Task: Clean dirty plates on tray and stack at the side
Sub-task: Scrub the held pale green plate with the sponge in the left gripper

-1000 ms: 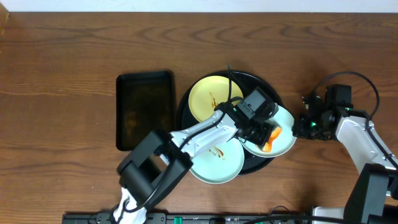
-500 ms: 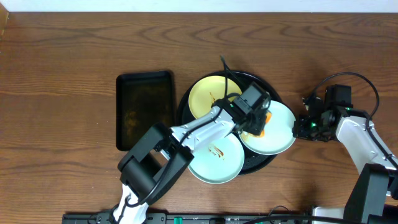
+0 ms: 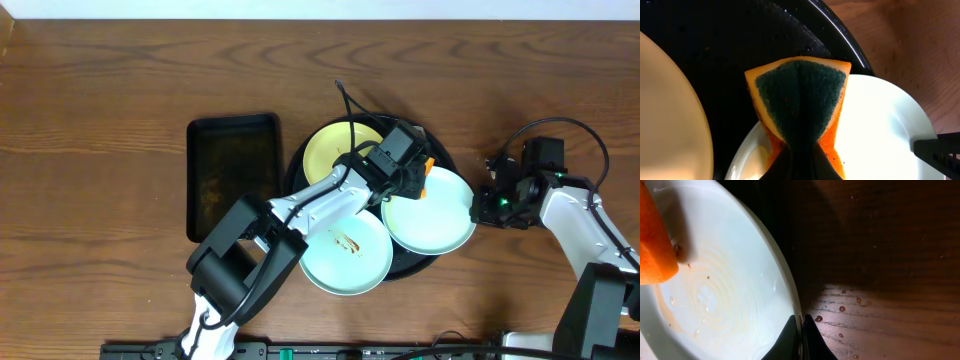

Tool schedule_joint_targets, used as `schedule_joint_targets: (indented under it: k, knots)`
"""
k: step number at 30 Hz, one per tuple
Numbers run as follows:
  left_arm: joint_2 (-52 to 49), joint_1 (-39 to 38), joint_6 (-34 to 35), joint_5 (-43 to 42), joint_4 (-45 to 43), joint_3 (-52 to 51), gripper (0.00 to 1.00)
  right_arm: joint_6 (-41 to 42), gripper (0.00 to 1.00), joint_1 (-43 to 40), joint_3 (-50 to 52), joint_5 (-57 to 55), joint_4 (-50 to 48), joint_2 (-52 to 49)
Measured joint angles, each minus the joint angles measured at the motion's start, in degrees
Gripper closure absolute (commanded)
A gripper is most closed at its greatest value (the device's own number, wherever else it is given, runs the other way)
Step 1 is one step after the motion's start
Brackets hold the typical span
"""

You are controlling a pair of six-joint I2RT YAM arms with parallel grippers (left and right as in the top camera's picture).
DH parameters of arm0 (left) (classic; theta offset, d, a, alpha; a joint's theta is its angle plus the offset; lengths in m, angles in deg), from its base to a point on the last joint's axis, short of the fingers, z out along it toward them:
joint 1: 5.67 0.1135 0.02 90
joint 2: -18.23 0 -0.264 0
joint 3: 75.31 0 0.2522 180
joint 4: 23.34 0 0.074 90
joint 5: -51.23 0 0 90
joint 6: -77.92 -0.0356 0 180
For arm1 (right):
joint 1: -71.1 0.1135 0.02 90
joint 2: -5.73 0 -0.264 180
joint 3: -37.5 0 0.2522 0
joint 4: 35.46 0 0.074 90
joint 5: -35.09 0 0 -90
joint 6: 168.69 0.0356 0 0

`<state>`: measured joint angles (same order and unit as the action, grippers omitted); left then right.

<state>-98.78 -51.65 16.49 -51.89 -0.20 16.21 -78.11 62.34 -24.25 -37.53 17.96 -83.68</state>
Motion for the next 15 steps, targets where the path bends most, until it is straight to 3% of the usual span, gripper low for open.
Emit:
schedule_joint_targets:
  k: [6,11,15]
  knots:
    - [-0.63,-2.71,-0.48,-3.32,1.79,0.02,0.92,0.00,0.99,0.00,0.00,0.02,0.07,0.00]
    - [-0.57,-5.42,-1.81,-4.63,11.87,1.97,0.92,-0.02,0.99,0.00,-0.02,0.17,0.37,0.00]
    - [0.11,-6.23,-4.22,-0.11,20.35,2.91,0.93,-0.04,0.99,0.00,-0.02,0.31,0.42,0.00]
